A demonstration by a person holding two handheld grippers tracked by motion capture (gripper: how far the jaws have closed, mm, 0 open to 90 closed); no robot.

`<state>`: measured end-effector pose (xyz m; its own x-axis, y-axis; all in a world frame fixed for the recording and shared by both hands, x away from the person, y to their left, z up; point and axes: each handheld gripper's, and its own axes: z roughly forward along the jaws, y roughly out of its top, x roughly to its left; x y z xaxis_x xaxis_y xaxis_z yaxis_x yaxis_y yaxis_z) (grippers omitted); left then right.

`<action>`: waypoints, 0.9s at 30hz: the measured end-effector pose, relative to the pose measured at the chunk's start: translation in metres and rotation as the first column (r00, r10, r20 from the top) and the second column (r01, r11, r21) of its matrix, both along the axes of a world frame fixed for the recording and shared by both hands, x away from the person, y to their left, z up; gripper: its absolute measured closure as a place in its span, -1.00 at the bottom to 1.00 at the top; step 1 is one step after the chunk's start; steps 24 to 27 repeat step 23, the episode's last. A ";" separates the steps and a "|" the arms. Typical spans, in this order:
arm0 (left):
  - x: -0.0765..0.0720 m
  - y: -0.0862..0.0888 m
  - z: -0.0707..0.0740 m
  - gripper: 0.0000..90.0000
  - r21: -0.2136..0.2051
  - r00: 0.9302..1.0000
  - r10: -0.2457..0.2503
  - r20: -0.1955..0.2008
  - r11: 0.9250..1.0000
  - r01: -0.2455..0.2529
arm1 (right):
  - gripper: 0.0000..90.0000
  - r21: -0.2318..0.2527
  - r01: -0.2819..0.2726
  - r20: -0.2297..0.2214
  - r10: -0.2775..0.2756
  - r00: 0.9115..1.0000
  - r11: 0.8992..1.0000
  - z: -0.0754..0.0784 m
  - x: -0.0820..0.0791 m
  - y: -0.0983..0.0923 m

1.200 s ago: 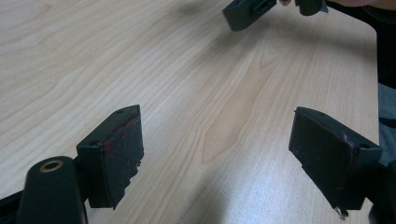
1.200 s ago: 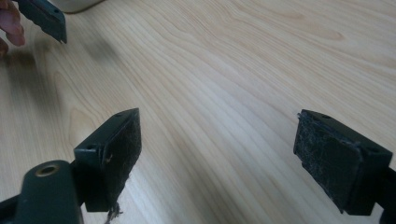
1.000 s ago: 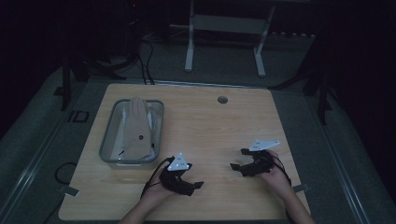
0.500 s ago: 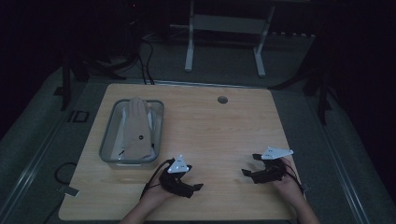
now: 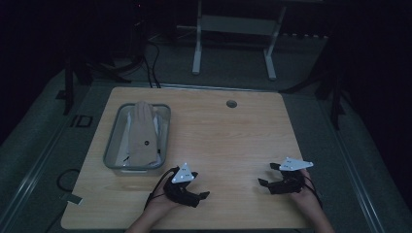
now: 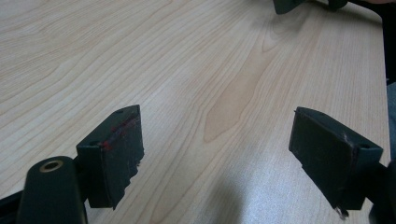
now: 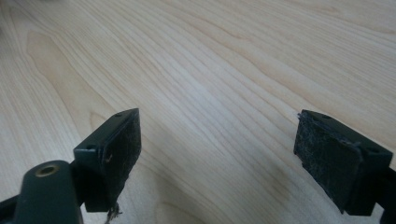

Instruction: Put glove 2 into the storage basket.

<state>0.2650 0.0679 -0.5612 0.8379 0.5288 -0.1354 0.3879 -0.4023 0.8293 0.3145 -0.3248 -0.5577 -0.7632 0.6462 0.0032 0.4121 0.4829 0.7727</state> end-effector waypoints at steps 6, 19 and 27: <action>-0.003 0.000 0.002 -0.61 -0.004 1.000 -0.001 0.028 1.000 0.001 | -0.67 -0.019 -0.006 0.029 0.007 1.000 1.000 0.000 0.000 -0.002; -0.004 0.001 0.000 -0.61 -0.007 0.999 -0.002 0.035 1.000 0.002 | -0.67 -0.021 0.007 0.047 -0.006 0.999 1.000 -0.001 0.002 -0.003; -0.004 0.001 0.000 -0.61 -0.008 0.999 -0.001 0.038 1.000 0.001 | -0.67 -0.022 0.013 0.053 -0.012 0.999 1.000 0.000 0.002 -0.003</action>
